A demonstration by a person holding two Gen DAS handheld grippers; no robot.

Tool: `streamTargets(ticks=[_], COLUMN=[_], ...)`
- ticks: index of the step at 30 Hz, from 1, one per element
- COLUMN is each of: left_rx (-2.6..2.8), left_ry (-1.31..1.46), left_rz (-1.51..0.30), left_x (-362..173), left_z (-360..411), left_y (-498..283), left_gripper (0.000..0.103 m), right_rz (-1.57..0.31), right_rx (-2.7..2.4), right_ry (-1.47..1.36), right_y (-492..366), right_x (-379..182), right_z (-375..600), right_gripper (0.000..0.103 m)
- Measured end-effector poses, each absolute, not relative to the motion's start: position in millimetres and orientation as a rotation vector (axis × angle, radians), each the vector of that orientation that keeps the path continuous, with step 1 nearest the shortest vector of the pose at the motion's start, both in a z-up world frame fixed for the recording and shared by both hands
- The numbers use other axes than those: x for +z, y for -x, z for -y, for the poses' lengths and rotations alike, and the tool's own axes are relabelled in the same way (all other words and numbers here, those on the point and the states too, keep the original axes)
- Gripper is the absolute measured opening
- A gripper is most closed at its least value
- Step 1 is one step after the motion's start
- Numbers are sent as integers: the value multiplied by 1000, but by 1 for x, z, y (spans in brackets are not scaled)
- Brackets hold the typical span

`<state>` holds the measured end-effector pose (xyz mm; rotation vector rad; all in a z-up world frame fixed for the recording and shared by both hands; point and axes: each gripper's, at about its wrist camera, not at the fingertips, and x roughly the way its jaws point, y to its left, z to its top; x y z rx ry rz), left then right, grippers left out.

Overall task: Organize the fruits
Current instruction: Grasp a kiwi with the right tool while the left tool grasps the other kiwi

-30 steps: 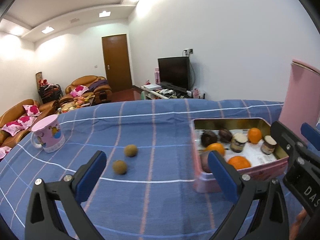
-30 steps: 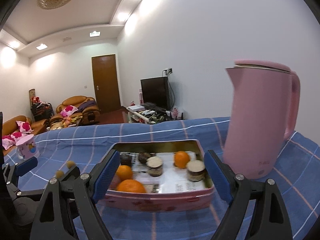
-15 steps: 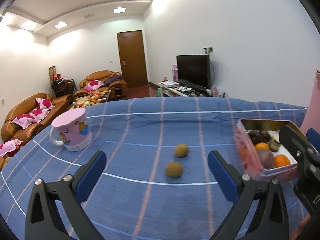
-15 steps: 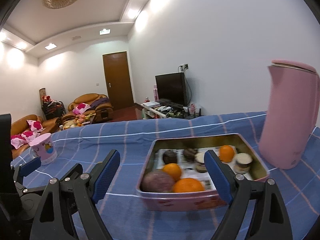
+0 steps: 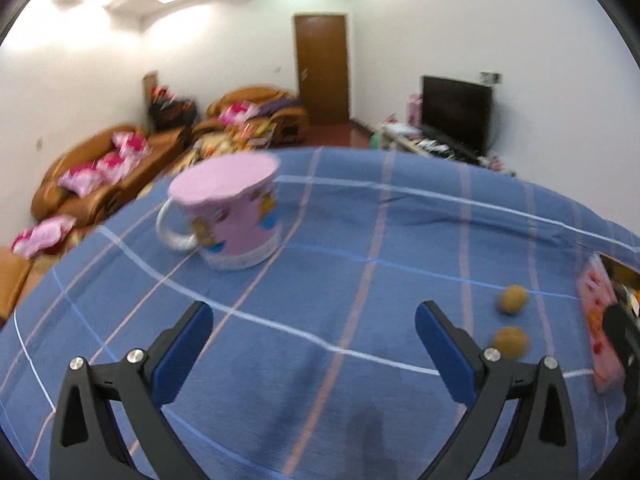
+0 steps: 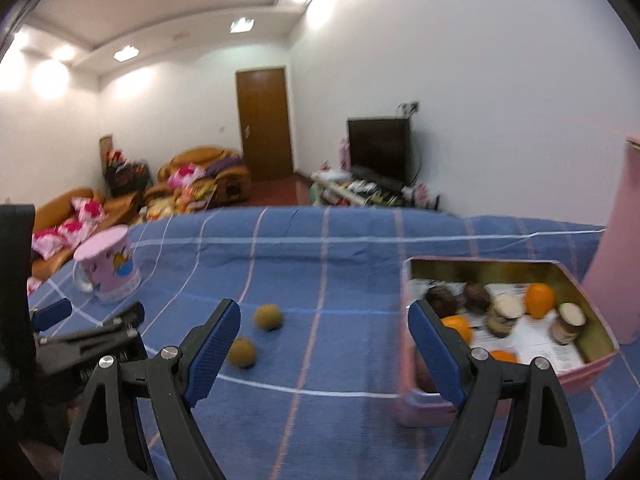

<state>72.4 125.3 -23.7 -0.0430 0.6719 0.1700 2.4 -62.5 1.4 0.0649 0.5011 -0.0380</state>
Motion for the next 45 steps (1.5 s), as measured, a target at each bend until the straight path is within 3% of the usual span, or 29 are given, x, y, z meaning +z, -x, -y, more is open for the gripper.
streamTargets(ticks=[4, 8, 13, 14, 18, 19, 20, 28, 34, 39, 43, 45], left_rx=[221, 237, 233, 231, 222, 217, 212, 88, -126, -225, -265, -270], left_ry=[90, 89, 54, 49, 36, 34, 33, 52, -19, -99, -100, -99], left_rz=[-714, -724, -717, -715, -714, -715, -717, -693, -684, -723, -775, -817], left_x=[-31, -33, -31, -31, -30, -30, -30, -27, -22, -24, -31, -37], left_z=[-145, -150, -142, -142, -139, -138, -138, -125, -73, -24, 0, 8], left_y=[-83, -86, -87, -87, -87, -88, -88, -86, -90, -104, -121, -131], left_gripper=[103, 103, 103, 103, 103, 103, 103, 103, 100, 84, 80, 68], right_rz=[-636, -771, -858, -872, -884, -886, -886, -643, -496, -446, -431, -432], right_rx=[50, 120, 150, 158, 170, 174, 182, 163, 52, -6, -14, -9], right_ry=[-77, -80, -105, -106, -102, -104, -113, -132, -27, -22, -32, -30], right_y=[-32, -55, -71, -73, -73, -73, -72, -28, 3, 9, 9, 6], right_x=[-12, -30, -43, -46, -48, -48, -48, -18, 1, 9, 13, 12], right_z=[48, 29, 21, 19, 16, 17, 18, 44, 65, 86, 92, 90], right_gripper=[86, 62, 56, 49, 39, 30, 27, 27, 27, 27, 27, 27])
